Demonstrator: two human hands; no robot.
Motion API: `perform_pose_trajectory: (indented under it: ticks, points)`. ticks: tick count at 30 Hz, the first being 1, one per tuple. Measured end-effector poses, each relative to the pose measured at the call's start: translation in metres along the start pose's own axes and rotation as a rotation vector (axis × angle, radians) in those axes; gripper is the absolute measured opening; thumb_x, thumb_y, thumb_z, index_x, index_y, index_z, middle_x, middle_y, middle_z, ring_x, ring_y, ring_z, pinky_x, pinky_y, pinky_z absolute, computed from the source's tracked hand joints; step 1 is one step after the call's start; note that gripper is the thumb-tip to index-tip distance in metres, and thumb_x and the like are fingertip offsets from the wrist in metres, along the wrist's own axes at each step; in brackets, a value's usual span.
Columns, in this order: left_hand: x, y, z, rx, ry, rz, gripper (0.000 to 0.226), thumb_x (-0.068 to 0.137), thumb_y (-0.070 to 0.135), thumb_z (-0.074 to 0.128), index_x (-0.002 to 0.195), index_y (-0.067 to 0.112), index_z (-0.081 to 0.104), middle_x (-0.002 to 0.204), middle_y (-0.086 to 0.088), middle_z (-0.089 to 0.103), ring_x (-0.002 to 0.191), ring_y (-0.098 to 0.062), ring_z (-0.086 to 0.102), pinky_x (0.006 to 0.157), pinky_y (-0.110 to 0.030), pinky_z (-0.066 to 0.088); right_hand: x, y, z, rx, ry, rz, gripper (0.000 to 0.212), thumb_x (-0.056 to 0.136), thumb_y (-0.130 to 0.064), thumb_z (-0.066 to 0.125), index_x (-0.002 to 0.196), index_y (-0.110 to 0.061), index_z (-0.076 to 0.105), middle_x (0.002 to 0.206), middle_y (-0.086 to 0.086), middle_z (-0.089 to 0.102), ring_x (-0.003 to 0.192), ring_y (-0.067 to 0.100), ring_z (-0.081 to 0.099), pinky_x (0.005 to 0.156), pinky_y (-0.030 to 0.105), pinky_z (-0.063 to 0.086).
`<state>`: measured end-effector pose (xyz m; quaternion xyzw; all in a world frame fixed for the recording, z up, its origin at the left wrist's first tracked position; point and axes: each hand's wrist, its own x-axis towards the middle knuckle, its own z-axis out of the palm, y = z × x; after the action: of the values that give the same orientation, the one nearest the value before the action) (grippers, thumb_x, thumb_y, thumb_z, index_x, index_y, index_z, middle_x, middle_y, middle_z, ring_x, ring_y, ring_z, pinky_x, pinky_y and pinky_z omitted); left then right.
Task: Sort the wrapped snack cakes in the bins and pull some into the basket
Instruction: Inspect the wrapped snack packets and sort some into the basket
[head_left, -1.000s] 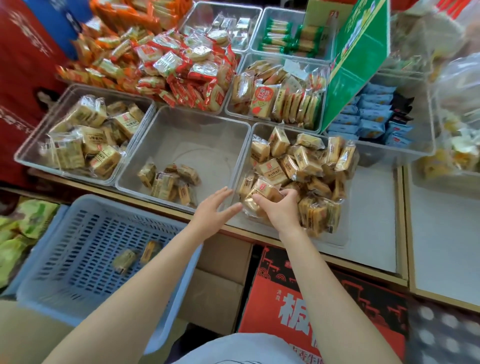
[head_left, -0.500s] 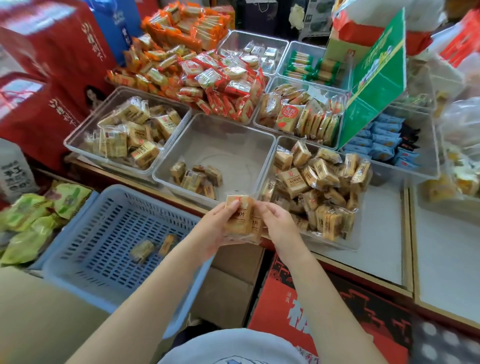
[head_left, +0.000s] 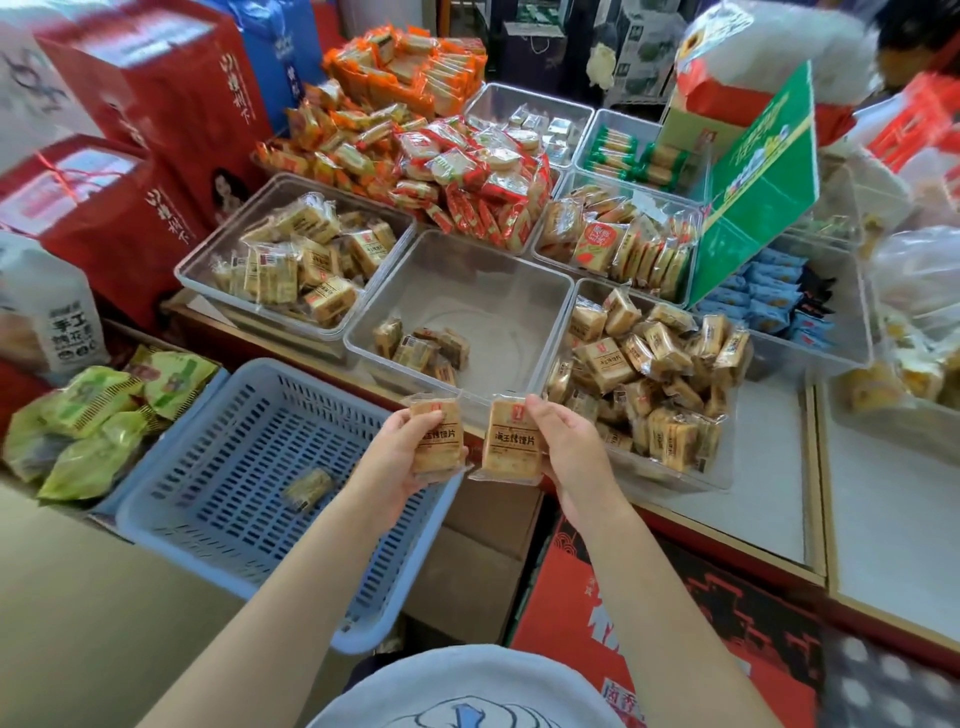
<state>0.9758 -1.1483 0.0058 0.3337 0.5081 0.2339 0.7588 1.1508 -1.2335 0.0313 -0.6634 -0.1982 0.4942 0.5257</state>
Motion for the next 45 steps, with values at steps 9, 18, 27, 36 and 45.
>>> perform_pose_trajectory:
  ticks: [9, 18, 27, 36, 45]
  points:
    - [-0.021, 0.0, 0.002, 0.289, -0.133, 0.177, 0.091, 0.053, 0.055, 0.089, 0.13, 0.025, 0.052, 0.119, -0.007, 0.07, 0.107, -0.022, 0.072, 0.084, -0.04, 0.062, -0.016, -0.004, 0.029, 0.002, -0.12, -0.014, 0.016, 0.101, -0.025, 0.062, 0.106, -0.01, 0.062, 0.099, 0.008, 0.071, 0.098, 0.025, 0.068, 0.091, 0.047, 0.059]
    - [-0.027, 0.008, 0.001, 0.286, -0.148, 0.289, 0.077, 0.056, 0.04, 0.094, 0.123, 0.032, 0.056, 0.113, -0.003, 0.073, 0.103, -0.016, 0.073, 0.081, -0.038, 0.062, -0.019, -0.02, 0.024, 0.03, -0.135, -0.08, 0.01, 0.099, -0.011, 0.06, 0.09, -0.011, 0.062, 0.086, 0.005, 0.067, 0.089, 0.02, 0.067, 0.081, 0.038, 0.06]
    - [-0.034, 0.011, -0.002, 0.296, -0.17, 0.277, 0.078, 0.056, 0.037, 0.096, 0.124, 0.033, 0.056, 0.112, -0.001, 0.075, 0.106, -0.02, 0.072, 0.086, -0.043, 0.062, -0.019, -0.023, 0.02, -0.178, -0.078, -0.235, 0.01, 0.1, -0.011, 0.063, 0.092, -0.01, 0.068, 0.084, 0.004, 0.072, 0.084, 0.021, 0.072, 0.079, 0.036, 0.063]
    - [-0.045, 0.02, 0.015, 0.388, -0.23, 0.267, 0.053, 0.088, 0.046, 0.067, 0.136, 0.048, 0.047, 0.111, -0.006, 0.073, 0.1, -0.017, 0.074, 0.081, -0.037, 0.062, -0.019, -0.028, 0.018, -0.276, -0.043, -0.324, 0.01, 0.097, -0.01, 0.067, 0.088, -0.013, 0.069, 0.079, 0.004, 0.069, 0.069, 0.007, 0.065, 0.064, 0.021, 0.056]
    - [-0.048, 0.024, 0.025, 0.464, -0.145, 0.163, 0.021, 0.103, 0.054, 0.045, 0.107, 0.044, 0.064, 0.097, 0.01, 0.076, 0.096, -0.01, 0.072, 0.088, -0.036, 0.058, -0.024, -0.027, 0.019, -0.292, -0.016, -0.357, 0.015, 0.098, -0.012, 0.066, 0.085, -0.021, 0.069, 0.08, -0.003, 0.069, 0.071, 0.002, 0.065, 0.065, 0.02, 0.056]
